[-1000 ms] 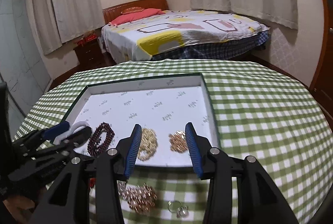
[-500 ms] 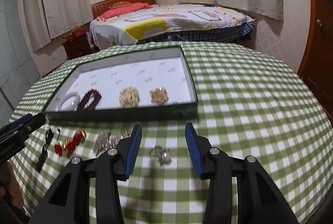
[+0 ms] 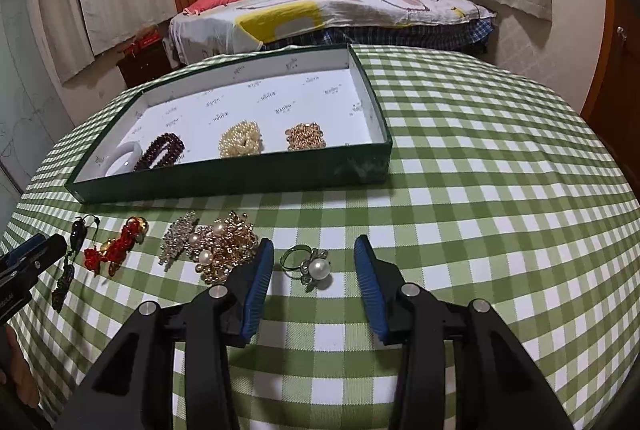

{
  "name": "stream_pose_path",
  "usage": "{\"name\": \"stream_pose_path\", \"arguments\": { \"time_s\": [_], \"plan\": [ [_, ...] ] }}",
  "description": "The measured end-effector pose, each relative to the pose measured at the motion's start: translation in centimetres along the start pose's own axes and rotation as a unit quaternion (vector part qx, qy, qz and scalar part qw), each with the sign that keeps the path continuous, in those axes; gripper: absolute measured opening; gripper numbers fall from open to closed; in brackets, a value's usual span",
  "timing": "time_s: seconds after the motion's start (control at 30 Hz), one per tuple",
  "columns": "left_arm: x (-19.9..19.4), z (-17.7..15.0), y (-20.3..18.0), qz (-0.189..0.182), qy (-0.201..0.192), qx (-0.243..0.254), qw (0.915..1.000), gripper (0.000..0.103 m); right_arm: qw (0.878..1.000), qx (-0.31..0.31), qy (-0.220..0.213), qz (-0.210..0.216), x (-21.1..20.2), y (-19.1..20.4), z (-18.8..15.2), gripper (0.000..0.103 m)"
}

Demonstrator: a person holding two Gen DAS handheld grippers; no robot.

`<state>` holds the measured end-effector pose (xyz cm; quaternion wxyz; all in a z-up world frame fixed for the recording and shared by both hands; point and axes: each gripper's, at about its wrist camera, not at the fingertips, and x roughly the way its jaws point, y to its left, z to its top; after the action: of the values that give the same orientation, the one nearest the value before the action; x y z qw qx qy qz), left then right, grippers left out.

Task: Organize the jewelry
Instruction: 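Grasp the pearl ring with the right gripper while the left grasps the black cord pendant, then lift the ring and black pendant toward the green box with both grippers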

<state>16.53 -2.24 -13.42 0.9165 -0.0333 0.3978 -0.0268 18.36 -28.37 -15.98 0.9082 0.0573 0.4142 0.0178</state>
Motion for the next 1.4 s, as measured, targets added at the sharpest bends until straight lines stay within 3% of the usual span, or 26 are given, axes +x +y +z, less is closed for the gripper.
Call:
{"name": "stream_pose_path", "arguments": {
  "time_s": [0.1, 0.13, 0.43, 0.73, 0.87, 0.97, 1.2, 1.3, 1.4],
  "plan": [
    [0.2, -0.1, 0.2, 0.001, 0.003, -0.001, 1.0000, 0.065, 1.000, -0.010, 0.003, -0.008, 0.1, 0.3, -0.3, 0.033],
    [0.3, -0.2, 0.2, 0.002, 0.004, -0.002, 1.0000, 0.065, 1.000, -0.014, 0.003, -0.009, 0.1, 0.4, -0.4, 0.027],
    [1.0, -0.4, 1.6, 0.014, 0.017, -0.014, 0.9997, 0.065, 1.000, -0.017, 0.000, -0.008, -0.2, 0.6, -0.7, 0.026],
    [2.9, 0.6, 1.3, 0.010, 0.029, 0.002, 0.9995, 0.048, 1.000, -0.016, -0.001, -0.007, -0.3, 0.7, -0.7, 0.026],
    [3.1, 0.8, 1.5, 0.005, 0.028, 0.010, 0.9996, 0.022, 1.000, -0.016, -0.001, -0.005, -0.3, 0.9, -0.7, 0.026],
    [3.1, 0.7, 1.6, 0.004, 0.024, 0.018, 0.9995, 0.015, 1.000, -0.015, -0.002, -0.003, -0.3, 1.0, -0.7, 0.026],
    [2.9, 0.6, 1.5, 0.002, 0.019, 0.021, 0.9996, 0.015, 1.000, -0.013, -0.007, 0.000, -0.6, 1.1, -0.9, 0.026],
    [2.4, 0.5, 1.7, -0.026, 0.011, 0.011, 0.9995, 0.015, 1.000, -0.014, -0.009, 0.001, -0.8, 1.2, -0.9, 0.026],
    [2.3, 0.5, 1.5, -0.024, 0.009, 0.016, 0.9995, 0.015, 1.000, -0.014, -0.011, 0.002, -1.0, 1.1, -1.0, 0.026]
  ]
}}
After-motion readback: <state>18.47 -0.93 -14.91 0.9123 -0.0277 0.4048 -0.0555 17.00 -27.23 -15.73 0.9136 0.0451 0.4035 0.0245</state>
